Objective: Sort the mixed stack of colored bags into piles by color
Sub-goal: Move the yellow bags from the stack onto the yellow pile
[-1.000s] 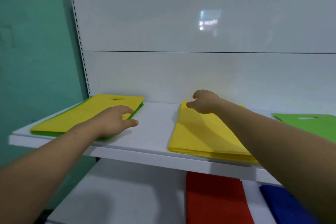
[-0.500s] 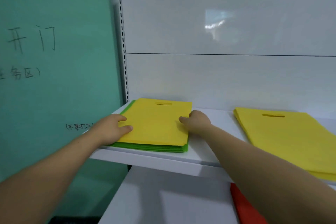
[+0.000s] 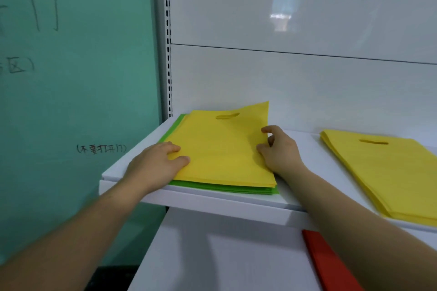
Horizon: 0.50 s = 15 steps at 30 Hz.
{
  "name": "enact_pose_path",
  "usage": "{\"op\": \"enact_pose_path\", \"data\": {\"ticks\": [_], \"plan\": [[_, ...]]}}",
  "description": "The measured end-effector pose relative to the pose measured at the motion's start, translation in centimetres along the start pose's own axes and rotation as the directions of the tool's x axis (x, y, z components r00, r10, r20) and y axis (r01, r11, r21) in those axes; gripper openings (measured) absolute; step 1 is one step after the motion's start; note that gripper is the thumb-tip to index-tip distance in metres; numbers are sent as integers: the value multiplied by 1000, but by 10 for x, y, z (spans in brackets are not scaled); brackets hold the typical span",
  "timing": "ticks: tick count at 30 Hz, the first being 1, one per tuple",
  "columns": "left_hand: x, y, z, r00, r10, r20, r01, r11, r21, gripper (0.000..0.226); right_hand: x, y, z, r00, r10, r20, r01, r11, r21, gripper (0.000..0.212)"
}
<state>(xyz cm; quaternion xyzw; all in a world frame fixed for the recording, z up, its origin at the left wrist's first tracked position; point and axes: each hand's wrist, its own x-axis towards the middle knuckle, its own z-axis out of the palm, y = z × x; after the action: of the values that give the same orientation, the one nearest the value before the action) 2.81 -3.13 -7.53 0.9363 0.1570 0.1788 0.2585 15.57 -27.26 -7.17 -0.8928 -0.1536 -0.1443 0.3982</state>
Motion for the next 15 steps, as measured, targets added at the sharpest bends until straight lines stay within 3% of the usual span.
{"op": "enact_pose_path", "data": {"ticks": [5, 15], "plan": [[0, -3, 0, 1000, -10, 15, 11, 998, -56, 50, 1, 2, 0, 999, -32, -11, 31, 998, -47, 45], [-1, 1, -5, 997, -37, 67, 43, 994, -99, 56, -2, 3, 0, 977, -167, -130, 165, 986, -26, 30]]}}
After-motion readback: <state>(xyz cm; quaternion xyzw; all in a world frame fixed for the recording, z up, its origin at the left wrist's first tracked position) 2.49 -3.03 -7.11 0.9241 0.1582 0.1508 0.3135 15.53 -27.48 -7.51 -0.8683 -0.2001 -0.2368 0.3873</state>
